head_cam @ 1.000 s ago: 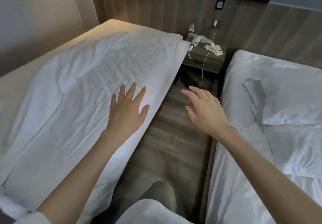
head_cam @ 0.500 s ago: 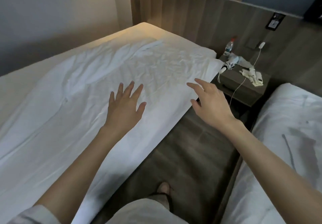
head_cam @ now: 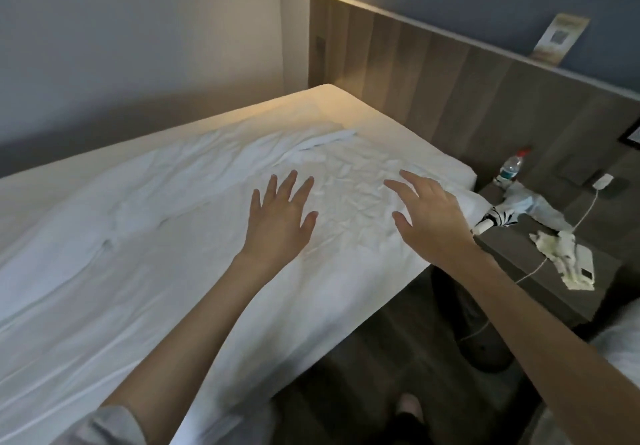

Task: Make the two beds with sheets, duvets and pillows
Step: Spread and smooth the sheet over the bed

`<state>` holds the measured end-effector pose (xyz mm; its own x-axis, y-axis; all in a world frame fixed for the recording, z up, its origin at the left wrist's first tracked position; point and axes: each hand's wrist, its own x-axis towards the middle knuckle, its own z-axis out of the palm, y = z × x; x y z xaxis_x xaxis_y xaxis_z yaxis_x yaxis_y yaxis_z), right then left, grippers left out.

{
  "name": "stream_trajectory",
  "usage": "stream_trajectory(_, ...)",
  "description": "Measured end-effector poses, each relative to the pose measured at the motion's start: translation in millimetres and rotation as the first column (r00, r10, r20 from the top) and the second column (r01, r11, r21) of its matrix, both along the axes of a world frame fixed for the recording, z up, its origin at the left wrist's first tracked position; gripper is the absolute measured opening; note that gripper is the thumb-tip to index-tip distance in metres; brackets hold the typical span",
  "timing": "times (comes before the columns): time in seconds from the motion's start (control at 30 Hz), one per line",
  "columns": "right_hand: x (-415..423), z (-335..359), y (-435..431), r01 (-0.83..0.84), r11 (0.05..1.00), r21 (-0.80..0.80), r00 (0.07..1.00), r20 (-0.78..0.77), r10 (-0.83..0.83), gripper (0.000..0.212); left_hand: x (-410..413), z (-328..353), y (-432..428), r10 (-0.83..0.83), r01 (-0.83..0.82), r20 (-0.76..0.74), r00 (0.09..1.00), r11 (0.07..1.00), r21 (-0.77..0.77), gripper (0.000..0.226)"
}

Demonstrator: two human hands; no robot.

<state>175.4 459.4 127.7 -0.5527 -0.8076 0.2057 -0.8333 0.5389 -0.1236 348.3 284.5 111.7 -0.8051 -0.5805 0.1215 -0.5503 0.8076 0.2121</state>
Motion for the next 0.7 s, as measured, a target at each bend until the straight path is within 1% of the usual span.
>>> stream_trajectory(0.1, -66.9, -9.9, -15.0, -0.121, 0.993, 0.003, 0.993, 0.005, 0.121, 0.054, -46.8, -10.6, 0.8, 0.102, -0.102, -0.025, 0.995, 0.995, 0.002, 0.058)
stream_trajectory(0.2, -128.4, -13.2, -25.9, -0.227, 0.972, 0.056, 0.974, 0.014, 0.227, 0.056, -95.3, -16.7, 10.5, 0.221, -0.218, -0.049, 0.974, 0.974, 0.065, 0.058)
stream_trajectory(0.33, -201.1, -7.6, -40.9, -0.330, 0.942, 0.059, 0.944, 0.021, 0.329, 0.055, -157.8, -16.6, 21.7, 0.295, -0.292, -0.035, 0.955, 0.954, 0.062, 0.058)
stream_trajectory(0.5, -274.6, -10.6, -73.9, -0.402, 0.913, 0.066, 0.915, 0.075, 0.398, 0.052, -210.5, -18.1, 10.5, 0.369, -0.369, 0.005, 0.929, 0.929, 0.014, 0.056)
stream_trajectory(0.7, -354.2, -32.3, -129.1, -0.445, 0.890, 0.097, 0.895, 0.079, 0.439, 0.051, -270.8, -44.2, -32.8, 0.446, -0.447, 0.032, 0.894, 0.894, 0.022, 0.057)
